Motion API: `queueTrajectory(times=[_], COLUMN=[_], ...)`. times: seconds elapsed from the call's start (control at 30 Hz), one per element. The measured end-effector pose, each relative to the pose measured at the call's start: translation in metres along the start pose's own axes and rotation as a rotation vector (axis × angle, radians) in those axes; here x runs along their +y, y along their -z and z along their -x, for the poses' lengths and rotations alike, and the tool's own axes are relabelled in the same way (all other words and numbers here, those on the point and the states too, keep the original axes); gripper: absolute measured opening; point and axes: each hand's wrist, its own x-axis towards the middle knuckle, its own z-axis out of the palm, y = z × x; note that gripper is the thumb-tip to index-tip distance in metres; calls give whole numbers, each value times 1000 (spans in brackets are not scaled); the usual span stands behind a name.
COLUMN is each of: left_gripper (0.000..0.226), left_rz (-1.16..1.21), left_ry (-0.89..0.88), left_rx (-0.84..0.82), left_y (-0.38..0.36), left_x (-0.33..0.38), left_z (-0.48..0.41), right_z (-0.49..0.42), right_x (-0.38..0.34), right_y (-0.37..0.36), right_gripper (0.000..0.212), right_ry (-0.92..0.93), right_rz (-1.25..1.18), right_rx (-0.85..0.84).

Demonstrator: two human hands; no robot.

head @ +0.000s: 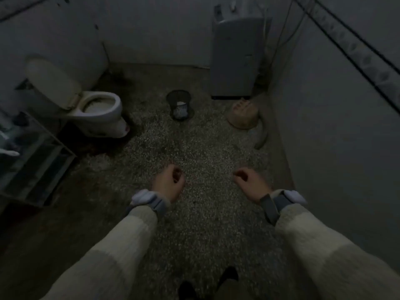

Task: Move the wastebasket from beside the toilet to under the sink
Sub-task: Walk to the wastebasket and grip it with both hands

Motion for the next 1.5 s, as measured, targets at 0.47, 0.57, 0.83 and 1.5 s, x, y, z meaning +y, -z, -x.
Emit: queueTrajectory(times=[0.47,0.57,0.83,1.5], left_gripper=[25,31,28,24], left_rz=[209,293,320,157], left_ry=[317,352,416,419], left_rx=[107,161,184,45], left_y=[-89,-89,-65,-65], left_x=[-3,-6,-32,-28], left_z=[9,1,-63,-233], right_z=[-29,-41,-98,-241], right_x=[79,81,50,39], right_y=[-14,-23,-36,-26], right_gripper=[29,30,28,27], right_ry=[-203,-236,-302,-393], right_rz=[92,62,31,-21], right_rx=[-223,-223,-194,-156])
